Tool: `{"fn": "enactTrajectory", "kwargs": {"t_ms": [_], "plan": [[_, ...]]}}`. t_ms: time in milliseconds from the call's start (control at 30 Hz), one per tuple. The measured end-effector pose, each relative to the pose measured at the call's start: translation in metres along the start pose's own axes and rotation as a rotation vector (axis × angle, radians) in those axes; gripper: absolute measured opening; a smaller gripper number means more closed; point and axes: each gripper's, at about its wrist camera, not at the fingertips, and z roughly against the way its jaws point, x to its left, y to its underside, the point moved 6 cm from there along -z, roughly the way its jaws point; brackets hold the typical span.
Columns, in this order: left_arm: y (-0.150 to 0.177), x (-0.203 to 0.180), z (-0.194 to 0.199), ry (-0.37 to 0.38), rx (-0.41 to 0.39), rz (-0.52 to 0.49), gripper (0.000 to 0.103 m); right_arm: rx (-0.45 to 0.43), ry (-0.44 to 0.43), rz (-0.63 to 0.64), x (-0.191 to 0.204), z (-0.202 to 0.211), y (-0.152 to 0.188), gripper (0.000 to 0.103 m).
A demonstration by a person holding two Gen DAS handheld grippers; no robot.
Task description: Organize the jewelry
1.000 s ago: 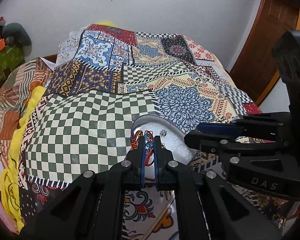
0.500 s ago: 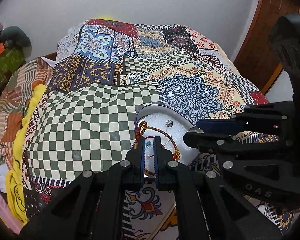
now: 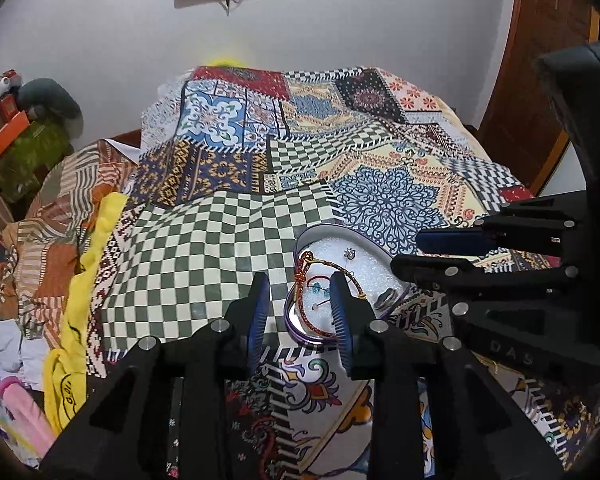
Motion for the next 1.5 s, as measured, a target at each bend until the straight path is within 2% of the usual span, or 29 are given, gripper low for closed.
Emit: {"fn": "enactTrajectory", "kwargs": {"t_ms": [200,367,433,700,1067,1333,1500], "plan": [[-0.001,0.002,0.024,-0.009,-0.031,0.010,0.030,-0.058,0.043,0.016,0.001,0.024,0.000,0.034],[0.000,-0.002,0.044,-0.007,-0.057,0.013,0.032,-0.098,0.051,0.015,0.001,0.044,0.002,0.034],[0.000,-0.004,0.050,-0.004,-0.067,0.015,0.036,-0.113,0.051,0.008,0.000,0.052,0.005,0.034],[0.006,-0.024,0.069,0.025,-0.081,-0.002,0.037,-0.170,0.057,-0.040,-0.020,0.085,0.023,0.035],[0.026,-0.064,0.057,0.079,-0.016,-0.051,0.037,-0.192,0.151,-0.066,-0.059,0.113,0.059,0.035],[0.047,-0.093,0.038,0.119,0.060,-0.092,0.037,-0.151,0.146,-0.052,-0.061,0.105,0.094,0.035],[0.064,-0.103,0.035,0.148,0.089,-0.092,0.037,-0.103,0.082,-0.063,-0.054,0.089,0.115,0.035]]}}
